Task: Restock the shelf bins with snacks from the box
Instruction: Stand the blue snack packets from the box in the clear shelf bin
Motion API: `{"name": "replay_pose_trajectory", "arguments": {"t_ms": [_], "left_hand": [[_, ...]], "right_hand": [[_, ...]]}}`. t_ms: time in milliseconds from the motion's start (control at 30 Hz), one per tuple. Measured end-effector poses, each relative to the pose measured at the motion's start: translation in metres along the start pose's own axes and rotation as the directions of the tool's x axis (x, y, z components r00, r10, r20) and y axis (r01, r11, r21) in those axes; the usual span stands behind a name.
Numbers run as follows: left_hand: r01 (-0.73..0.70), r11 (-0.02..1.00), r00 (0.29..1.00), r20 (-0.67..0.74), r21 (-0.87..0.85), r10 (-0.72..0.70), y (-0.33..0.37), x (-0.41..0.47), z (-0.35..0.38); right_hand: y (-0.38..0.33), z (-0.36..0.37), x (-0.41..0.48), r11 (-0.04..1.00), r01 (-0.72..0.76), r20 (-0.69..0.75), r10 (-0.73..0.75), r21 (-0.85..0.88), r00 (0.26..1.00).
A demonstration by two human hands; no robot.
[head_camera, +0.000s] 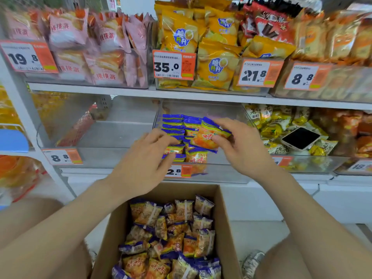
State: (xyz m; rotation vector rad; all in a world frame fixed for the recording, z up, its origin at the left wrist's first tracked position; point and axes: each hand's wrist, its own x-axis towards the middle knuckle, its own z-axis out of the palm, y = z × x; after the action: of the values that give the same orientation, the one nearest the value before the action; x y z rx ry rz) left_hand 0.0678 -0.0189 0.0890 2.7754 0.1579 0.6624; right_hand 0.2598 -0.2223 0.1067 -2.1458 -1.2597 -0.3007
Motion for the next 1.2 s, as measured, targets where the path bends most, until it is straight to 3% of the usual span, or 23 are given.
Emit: {"name": "replay_pose_trajectory", "arguments": {"t_ms": [67, 133, 267, 433, 533, 667, 767, 833, 900, 967, 1033, 1100, 1200], "left_hand": [[-0.009, 0.997, 1.000, 0.012, 0.071, 0.008, -0.009, 0.005, 0.003], [-0.003, 0.995, 1.000, 0.012, 0.101, 0.002, -0.014, 0.009, 0.009], [0.008, 0.971, 0.992, 0.120, 0.240, -0.037, -0.014, 0.013, 0.028], [-0.044, 0.938, 0.971, 0.236, 0.343, -0.040, -0.016, 0.017, 0.037], [-0.045, 0.940, 0.968, 0.246, 0.338, -0.042, -0.016, 0.019, 0.041], [-0.052, 0.939, 0.975, 0.222, 0.339, -0.026, -0.016, 0.019, 0.046], [-0.030, 0.949, 0.971, 0.234, 0.313, -0.046, -0.016, 0.019, 0.044], [-0.013, 0.963, 0.976, 0.213, 0.268, -0.046, -0.016, 0.017, 0.041], [-0.002, 0.970, 0.991, 0.132, 0.243, -0.031, -0.018, 0.012, 0.039], [-0.015, 0.971, 1.000, 0.012, 0.241, 0.012, -0.018, 0.004, 0.037], [-0.039, 0.982, 0.998, -0.051, 0.185, 0.049, -0.014, -0.006, 0.035], [-0.019, 0.998, 0.999, 0.028, 0.065, 0.018, -0.009, -0.019, 0.041], [0.000, 1.000, 0.919, 0.395, 0.008, -0.003, -0.003, -0.043, 0.062]], "right_hand": [[0.019, 0.004, 0.007, 0.996, -0.005, 0.062, 0.011, -0.090, 0.998], [0.032, 0.014, 0.014, 0.995, -0.016, 0.224, 0.037, -0.094, 0.974], [0.041, 0.041, 0.028, 0.990, 0.061, 0.525, 0.016, -0.130, 0.851], [0.038, 0.061, 0.048, 0.988, 0.044, 0.665, 0.069, -0.151, 0.743], [0.032, 0.066, 0.054, 0.978, 0.063, 0.661, 0.086, -0.198, 0.746], [0.029, 0.065, 0.051, 0.962, -0.095, 0.479, 0.211, -0.256, 0.852], [0.026, 0.062, 0.045, 0.953, -0.283, 0.551, 0.295, -0.110, 0.781], [0.024, 0.055, 0.042, 0.951, -0.298, 0.604, 0.282, -0.077, 0.746], [0.020, 0.046, 0.038, 0.956, -0.277, 0.521, 0.283, -0.091, 0.805], [0.011, 0.037, 0.027, 0.973, -0.201, 0.292, 0.227, -0.117, 0.929], [-0.012, 0.031, 0.002, 0.989, -0.140, 0.128, 0.144, -0.036, 0.981], [-0.040, 0.033, -0.030, 0.986, -0.143, 0.227, 0.120, 0.088, 0.967], [-0.065, 0.056, -0.076, 0.993, -0.066, 0.543, 0.004, 0.095, 0.840]]}}
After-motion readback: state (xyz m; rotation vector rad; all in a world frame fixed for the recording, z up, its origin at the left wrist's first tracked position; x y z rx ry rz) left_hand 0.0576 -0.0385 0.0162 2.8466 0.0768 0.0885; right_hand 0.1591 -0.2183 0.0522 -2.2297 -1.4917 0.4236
